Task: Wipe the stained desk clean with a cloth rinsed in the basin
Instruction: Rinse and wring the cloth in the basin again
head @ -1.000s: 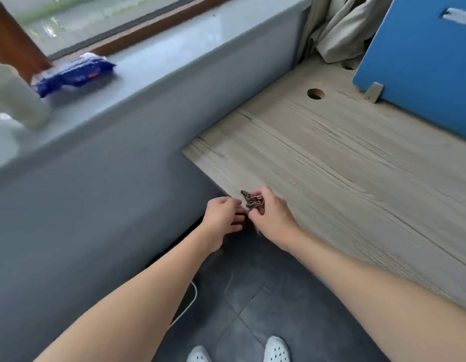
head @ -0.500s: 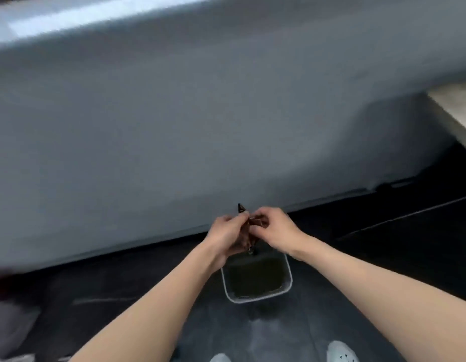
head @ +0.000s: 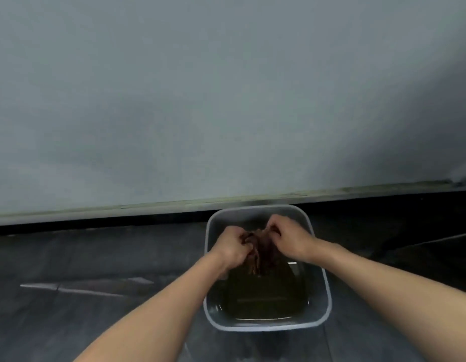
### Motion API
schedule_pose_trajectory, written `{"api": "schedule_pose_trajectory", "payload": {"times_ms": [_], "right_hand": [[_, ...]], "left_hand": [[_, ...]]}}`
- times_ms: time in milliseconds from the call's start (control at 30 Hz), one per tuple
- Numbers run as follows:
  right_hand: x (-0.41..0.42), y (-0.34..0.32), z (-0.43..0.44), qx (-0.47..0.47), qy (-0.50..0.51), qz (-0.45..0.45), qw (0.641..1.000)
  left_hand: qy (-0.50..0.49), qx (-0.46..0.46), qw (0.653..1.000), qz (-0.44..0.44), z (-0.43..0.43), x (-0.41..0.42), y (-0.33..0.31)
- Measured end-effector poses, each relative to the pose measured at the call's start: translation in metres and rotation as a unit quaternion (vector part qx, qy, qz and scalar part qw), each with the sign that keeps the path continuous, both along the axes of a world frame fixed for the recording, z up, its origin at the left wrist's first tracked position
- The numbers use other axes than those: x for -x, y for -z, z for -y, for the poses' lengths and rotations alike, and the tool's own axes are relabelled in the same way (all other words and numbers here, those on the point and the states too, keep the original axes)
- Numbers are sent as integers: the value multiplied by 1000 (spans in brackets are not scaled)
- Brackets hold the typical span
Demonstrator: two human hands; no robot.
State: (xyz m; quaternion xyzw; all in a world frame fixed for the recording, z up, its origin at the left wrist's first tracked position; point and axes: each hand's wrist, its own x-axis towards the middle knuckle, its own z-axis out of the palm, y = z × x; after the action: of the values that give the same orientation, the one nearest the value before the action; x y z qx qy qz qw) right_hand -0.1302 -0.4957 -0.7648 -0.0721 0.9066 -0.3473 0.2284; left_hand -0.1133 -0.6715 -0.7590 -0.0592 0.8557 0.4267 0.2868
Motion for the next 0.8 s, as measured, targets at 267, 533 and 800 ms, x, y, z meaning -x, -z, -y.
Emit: {"api": "schedule_pose_trajectory", "payload": {"times_ms": [267, 533, 800], "right_hand": [[8, 76, 2, -146, -170, -90, 970], [10, 108, 10, -326, -250, -112, 905], [5, 114, 9, -282, -145, 8, 949]], "left_hand": [[62, 190, 968, -149, -6, 8, 91], [111, 277, 950, -95, -6, 9, 108], [149, 229, 962, 16, -4, 9, 102]]}}
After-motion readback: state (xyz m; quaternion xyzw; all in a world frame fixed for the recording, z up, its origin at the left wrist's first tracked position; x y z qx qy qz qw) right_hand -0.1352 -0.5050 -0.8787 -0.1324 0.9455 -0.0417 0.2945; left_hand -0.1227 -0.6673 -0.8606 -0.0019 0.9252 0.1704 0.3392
